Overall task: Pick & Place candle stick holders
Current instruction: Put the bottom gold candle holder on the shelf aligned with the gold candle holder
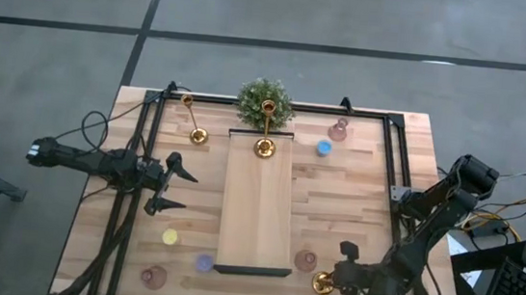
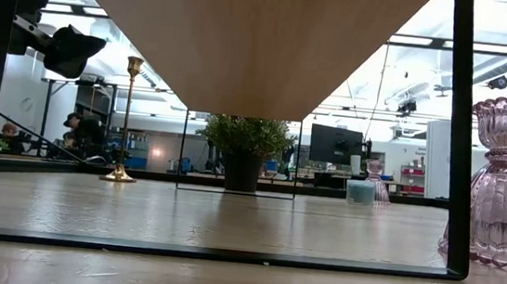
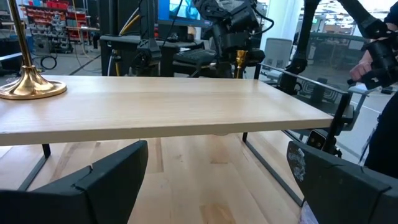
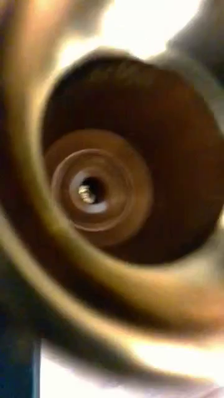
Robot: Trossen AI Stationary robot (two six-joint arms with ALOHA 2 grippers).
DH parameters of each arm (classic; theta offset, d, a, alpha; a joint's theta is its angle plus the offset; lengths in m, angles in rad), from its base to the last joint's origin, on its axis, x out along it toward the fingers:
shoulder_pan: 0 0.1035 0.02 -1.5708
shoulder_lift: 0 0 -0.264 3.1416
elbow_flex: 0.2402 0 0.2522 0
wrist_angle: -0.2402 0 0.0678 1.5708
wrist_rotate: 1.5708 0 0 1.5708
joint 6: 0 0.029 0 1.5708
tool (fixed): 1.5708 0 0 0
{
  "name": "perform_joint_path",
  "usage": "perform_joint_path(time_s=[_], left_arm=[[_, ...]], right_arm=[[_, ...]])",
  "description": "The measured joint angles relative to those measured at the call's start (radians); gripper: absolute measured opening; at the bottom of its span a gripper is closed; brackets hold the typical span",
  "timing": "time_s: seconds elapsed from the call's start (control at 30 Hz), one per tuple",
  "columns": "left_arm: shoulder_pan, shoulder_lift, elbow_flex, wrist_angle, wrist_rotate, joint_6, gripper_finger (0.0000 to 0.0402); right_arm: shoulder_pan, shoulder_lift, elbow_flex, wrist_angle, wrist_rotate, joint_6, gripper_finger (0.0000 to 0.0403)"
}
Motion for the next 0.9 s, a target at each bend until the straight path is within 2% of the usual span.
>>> perform_joint_path(time_s=[0.2, 0.4, 0.57, 0.7, 0.9], left_arm=[[0.000, 0.000, 0.000, 0.000, 0.000, 0.000, 0.0387], [0.000, 0.000, 0.000, 0.000, 0.000, 0.000, 0.0387], [0.000, 0.000, 0.000, 0.000, 0.000, 0.000, 0.0387], [0.000, 0.000, 0.000, 0.000, 0.000, 0.000, 0.0388], [0.000, 0.000, 0.000, 0.000, 0.000, 0.000, 0.0388]], right_arm=[[0.000, -0.041, 0.000, -0.006, 0.018, 0.002, 0.0016], [-0.013, -0.118, 0.000, -0.012, 0.070, 0.007, 0.0015], [-0.072, -0.234, 0.000, -0.059, 0.095, 0.014, 0.0014], [-0.150, -0.337, 0.033, -0.215, 0.094, 0.059, 0.0014], [-0.302, -0.405, 0.210, -0.527, 0.096, -0.012, 0.0014]])
